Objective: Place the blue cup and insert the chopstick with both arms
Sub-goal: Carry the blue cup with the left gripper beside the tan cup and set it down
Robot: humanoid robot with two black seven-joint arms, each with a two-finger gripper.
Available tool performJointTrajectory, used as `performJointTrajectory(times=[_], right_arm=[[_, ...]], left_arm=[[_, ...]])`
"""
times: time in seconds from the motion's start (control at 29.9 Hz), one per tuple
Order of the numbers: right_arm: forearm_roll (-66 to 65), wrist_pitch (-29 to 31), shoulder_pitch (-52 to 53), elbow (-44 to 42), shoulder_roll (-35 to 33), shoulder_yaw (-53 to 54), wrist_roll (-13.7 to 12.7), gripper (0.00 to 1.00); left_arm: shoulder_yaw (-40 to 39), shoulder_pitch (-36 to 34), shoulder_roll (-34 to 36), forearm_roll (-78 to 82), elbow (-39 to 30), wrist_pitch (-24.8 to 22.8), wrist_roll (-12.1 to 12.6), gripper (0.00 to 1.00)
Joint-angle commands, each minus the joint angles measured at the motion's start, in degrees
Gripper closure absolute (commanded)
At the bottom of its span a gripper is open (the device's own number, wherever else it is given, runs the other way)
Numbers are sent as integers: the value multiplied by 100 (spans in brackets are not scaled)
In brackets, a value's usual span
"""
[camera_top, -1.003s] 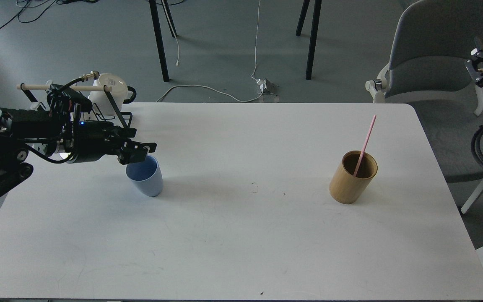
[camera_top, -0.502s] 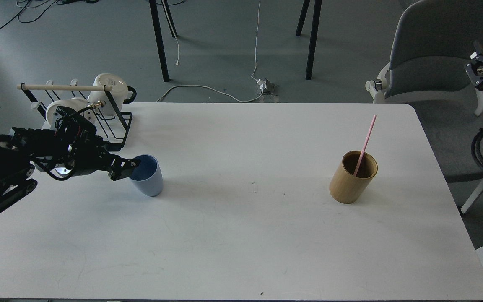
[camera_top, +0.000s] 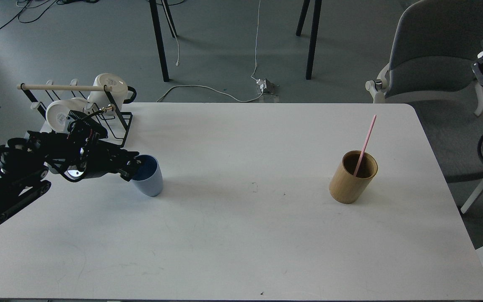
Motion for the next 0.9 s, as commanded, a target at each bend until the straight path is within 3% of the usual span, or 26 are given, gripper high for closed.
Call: performJointTrajectory(times=[0.0, 0.33, 0.5, 0.67, 0.87], right_arm=[[0, 0, 0, -12, -11, 0, 0, 1], [0, 0, 9, -13, -117, 9, 0, 0], [0, 0, 79, 5, -169, -26, -8, 1], [0, 0, 88, 23, -196, 0, -8, 1], [0, 0, 71, 32, -451, 18, -8, 1]], left_arm=[[-1, -61, 31, 7, -4, -7, -327, 96], [-36, -921, -101, -11, -443, -278, -363, 95], [-18, -1809, -1346, 51, -531, -1315, -170, 96], [454, -2074, -2630, 60, -523, -1383, 77, 96], [913, -2013, -3431, 68, -50, -1383, 252, 96]])
